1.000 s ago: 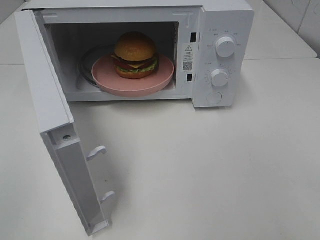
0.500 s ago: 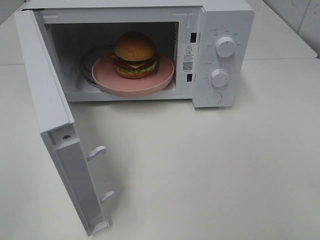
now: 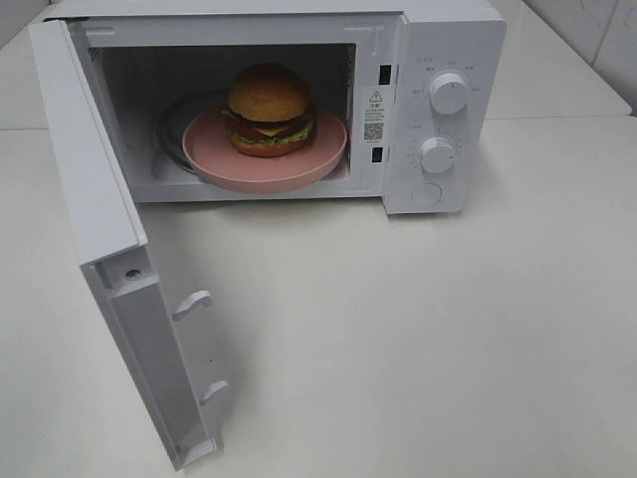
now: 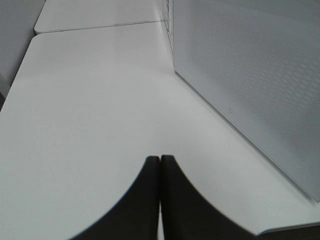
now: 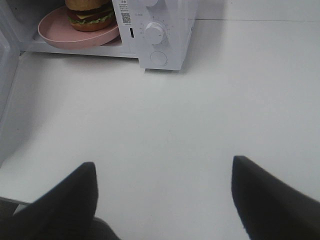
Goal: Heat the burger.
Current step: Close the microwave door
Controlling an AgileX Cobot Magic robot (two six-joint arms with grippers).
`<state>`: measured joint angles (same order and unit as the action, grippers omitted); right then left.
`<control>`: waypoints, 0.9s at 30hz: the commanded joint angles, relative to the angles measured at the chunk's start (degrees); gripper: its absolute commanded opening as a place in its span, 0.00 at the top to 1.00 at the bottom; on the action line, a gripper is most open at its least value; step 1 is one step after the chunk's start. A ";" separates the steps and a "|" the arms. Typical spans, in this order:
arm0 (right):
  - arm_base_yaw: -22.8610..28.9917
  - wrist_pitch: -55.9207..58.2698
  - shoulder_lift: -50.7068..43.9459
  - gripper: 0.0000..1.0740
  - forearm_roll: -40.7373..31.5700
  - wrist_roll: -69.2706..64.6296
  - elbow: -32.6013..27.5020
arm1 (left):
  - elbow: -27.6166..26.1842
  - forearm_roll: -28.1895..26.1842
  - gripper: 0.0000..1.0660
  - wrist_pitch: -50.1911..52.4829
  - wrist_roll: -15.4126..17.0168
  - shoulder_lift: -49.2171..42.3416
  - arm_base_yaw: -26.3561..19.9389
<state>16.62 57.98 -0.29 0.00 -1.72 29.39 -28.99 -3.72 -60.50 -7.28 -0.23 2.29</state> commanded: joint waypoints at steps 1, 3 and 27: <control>-0.29 -0.92 -1.49 0.33 0.00 0.74 -0.17 | 0.11 -0.11 1.00 0.80 -0.11 -1.20 -0.11; -0.29 -0.92 -1.49 0.33 0.00 0.74 -0.17 | 0.11 0.00 1.00 0.80 -0.11 -1.20 -0.11; -0.29 -0.92 -1.49 0.33 0.00 0.29 -0.17 | -0.11 -2.18 1.00 1.20 -0.11 -1.20 -0.11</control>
<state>16.62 57.98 -0.29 0.00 -1.72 29.39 -28.99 -5.27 -60.39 -7.28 -0.23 2.29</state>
